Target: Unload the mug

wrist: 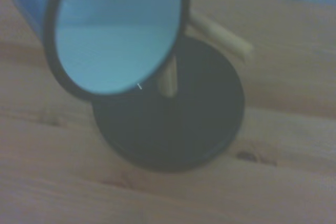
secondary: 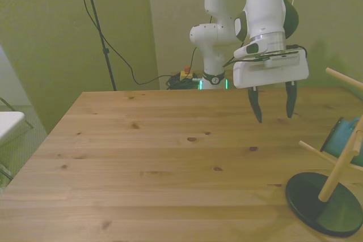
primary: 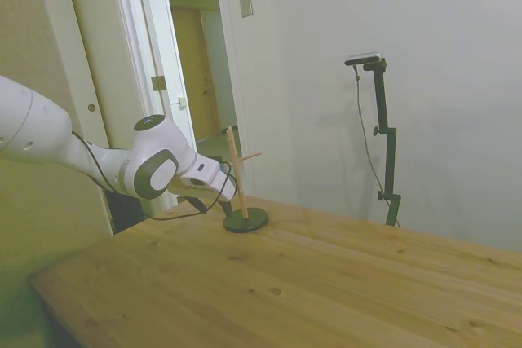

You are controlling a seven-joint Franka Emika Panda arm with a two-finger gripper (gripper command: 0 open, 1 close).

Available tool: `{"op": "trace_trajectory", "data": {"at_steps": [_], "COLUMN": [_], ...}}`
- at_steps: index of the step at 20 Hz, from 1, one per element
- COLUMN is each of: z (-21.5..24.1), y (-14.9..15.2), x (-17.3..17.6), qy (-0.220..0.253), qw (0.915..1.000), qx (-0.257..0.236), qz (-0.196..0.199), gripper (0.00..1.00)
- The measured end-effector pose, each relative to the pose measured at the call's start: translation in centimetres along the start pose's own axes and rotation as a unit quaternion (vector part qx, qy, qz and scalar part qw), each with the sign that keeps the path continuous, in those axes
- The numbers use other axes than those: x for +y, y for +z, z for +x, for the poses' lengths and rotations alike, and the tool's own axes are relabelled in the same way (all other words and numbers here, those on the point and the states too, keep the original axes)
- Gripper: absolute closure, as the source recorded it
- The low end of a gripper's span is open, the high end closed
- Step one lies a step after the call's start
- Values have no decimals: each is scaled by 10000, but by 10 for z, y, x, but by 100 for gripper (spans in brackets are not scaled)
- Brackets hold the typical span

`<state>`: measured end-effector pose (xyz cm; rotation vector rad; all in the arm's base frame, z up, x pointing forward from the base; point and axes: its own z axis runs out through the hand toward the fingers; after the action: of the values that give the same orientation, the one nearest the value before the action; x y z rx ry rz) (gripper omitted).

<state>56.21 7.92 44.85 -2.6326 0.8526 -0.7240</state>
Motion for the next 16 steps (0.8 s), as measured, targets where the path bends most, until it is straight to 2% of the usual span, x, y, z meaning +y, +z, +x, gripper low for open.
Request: {"op": "trace_trajectory", "data": {"at_steps": [3, 7, 12, 16], "z": [3, 8, -5, -7], "y": [9, 9, 15, 26], "x": [-34, -42, -65, -66], "qy": [-31, 49, -158, -292], "qw": [9997, 9986, 9956, 9935], "qx": [-48, 24, 12, 270], "qz": [240, 522, 922, 1066], "gripper": [0, 0, 0, 0]}}
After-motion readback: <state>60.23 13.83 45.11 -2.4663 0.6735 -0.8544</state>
